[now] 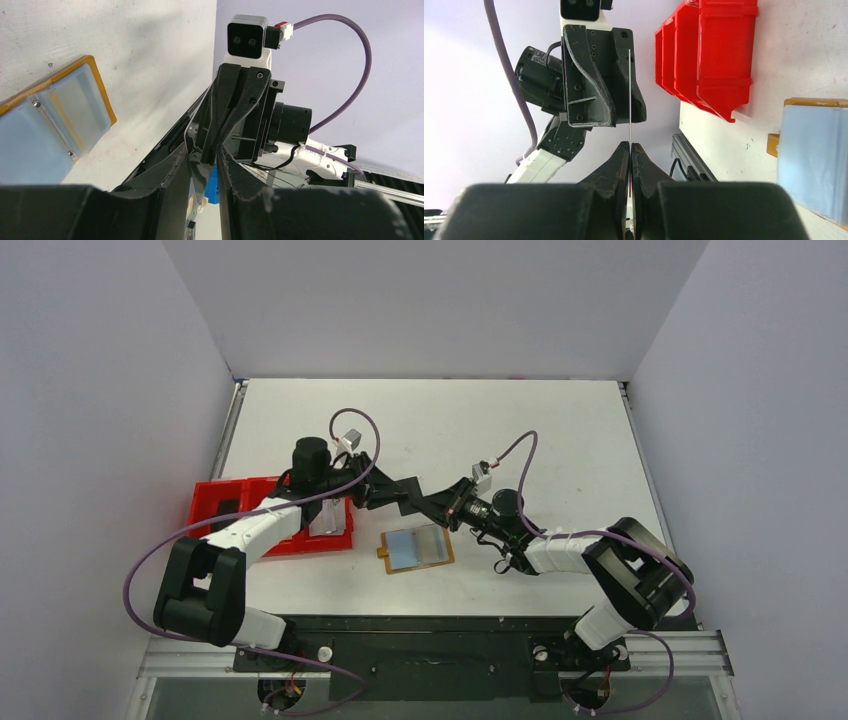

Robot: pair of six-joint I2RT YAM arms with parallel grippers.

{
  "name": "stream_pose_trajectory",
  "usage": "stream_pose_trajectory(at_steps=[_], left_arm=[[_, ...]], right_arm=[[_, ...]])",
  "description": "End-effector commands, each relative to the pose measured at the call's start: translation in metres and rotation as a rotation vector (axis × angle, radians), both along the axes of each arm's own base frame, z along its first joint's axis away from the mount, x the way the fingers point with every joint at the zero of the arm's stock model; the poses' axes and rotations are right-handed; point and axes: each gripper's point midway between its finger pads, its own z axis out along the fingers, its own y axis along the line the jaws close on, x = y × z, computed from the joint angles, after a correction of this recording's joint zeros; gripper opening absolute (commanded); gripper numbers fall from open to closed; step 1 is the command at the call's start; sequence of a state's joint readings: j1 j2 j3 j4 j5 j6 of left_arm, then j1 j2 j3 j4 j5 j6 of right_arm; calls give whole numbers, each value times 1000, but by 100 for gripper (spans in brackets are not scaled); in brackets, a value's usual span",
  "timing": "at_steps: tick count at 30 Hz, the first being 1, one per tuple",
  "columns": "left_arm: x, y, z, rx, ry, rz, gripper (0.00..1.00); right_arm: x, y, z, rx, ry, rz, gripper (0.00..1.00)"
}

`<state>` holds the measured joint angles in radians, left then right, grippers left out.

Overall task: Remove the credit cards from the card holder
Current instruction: Place the credit card in the storage box.

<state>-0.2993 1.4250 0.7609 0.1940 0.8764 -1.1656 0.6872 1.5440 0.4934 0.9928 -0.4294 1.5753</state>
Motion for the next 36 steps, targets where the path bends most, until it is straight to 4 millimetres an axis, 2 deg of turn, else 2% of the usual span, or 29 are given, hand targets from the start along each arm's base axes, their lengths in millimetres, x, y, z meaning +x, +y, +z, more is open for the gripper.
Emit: stream_pose_trajectory(at_steps=[1,5,7,8,10,12,13,14,15,16,17,18,19,20,21,22,23,24,26,29,30,32,35,36], left_arm=[[2,-1,18,-31,-88,-18,22],[2,-1,15,-27,-81,-16,18],[2,-1,14,-27,-79,-16,11],[2,-1,13,-26,-76,-15,2],[3,0,14,-23,-76,-8,0],[3,2,14,5,-92,-3,0],[6,3,18,22,-113,10,0],[3,5,11,62,-109,2,0],[7,7,16,85,-131,17,0],[2,11,9,125,-116,9,0],[5,14,12,148,-140,27,0],[2,18,6,188,-136,20,0],[1,22,6,226,-125,35,0],[1,26,4,257,-149,32,0],[1,32,4,301,-141,51,0],[1,37,2,339,-162,51,0],[1,45,4,394,-160,79,0],[1,52,2,442,-188,77,0],[3,74,6,583,-222,126,0],[3,120,6,835,-224,222,0],[1,130,10,877,-240,239,0],[3,162,19,1017,-244,326,0],[-6,202,26,1196,-213,403,0],[-5,222,33,1283,-209,470,0]], right_arm=[[-4,11,35,82,-97,45,0],[-6,15,35,82,-97,59,0],[-7,17,34,78,-97,68,0],[-7,18,32,72,-94,69,0],[-7,17,27,54,-90,69,3],[-7,16,18,9,-84,61,28],[-6,13,9,-50,-77,54,58],[-5,12,6,-81,-80,49,68],[-5,7,-7,-162,-76,35,78],[-4,4,2,-183,-104,22,79],[-2,-4,-19,-292,-86,3,81],[-1,-8,-10,-317,-109,-11,82],[1,-19,-27,-417,-91,-35,83],[7,-26,-18,-445,-112,-85,83],[5,-35,-29,-514,-100,-89,84],[10,-43,-21,-535,-117,-135,84],[8,-52,-29,-586,-107,-144,84],[11,-59,-25,-604,-117,-181,84],[8,-74,-31,-672,-112,-210,85],[7,-91,-30,-764,-157,-241,86],[5,-100,-31,-804,-159,-253,86],[3,-110,-31,-870,-189,-248,87],[1,-118,-32,-915,-194,-247,87],[-1,-118,-35,-929,-193,-231,88]])
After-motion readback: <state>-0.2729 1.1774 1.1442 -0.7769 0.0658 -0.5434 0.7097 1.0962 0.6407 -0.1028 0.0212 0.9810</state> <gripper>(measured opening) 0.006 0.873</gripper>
